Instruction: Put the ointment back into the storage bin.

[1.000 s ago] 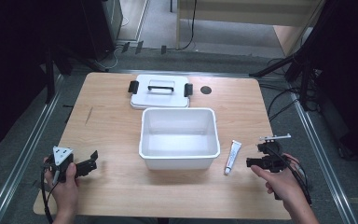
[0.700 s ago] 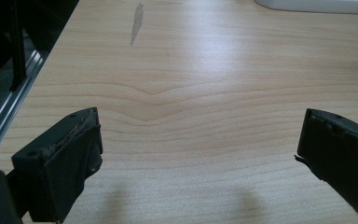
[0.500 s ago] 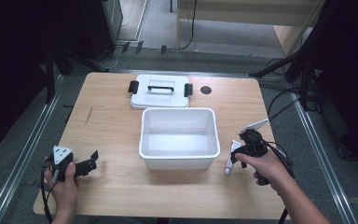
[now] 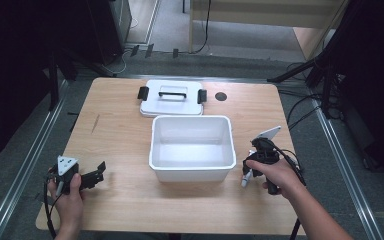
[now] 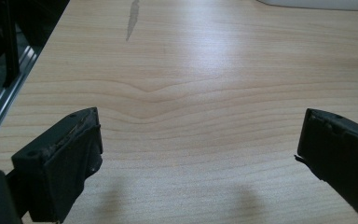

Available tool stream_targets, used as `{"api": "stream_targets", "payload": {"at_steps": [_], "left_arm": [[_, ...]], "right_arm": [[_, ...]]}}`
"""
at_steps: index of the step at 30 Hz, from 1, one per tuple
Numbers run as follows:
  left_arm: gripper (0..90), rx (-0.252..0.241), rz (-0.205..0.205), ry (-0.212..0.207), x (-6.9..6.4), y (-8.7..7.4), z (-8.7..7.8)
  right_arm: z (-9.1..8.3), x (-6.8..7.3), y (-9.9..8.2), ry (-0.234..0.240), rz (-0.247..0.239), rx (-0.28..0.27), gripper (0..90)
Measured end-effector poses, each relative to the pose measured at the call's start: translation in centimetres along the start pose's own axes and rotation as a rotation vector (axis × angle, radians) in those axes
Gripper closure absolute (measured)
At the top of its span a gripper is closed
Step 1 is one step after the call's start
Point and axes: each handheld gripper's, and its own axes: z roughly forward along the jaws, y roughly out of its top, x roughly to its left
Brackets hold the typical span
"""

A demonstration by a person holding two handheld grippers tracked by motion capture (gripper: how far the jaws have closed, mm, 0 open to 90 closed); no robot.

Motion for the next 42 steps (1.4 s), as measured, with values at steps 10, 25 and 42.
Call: {"api": "stream_targets", "payload": {"at_steps": [10, 25, 42], "left_arm": [[0.6, 0.000, 0.002, 0.000, 0.0, 0.0, 0.0], [0.5, 0.000, 0.002, 0.001, 0.0, 0.0, 0.0], [0.5, -0.001, 0.000, 0.001, 0.0, 0.0, 0.0]], "right_arm": [[1.2, 0.3, 0.8, -0.017, 0.032, 0.035, 53.3], [2.1, 1.7, 0.5, -0.097, -0.100, 0.038, 70.9], [1.2, 1.2, 0.9, -0.047, -0.163, 0.061, 72.3]]}}
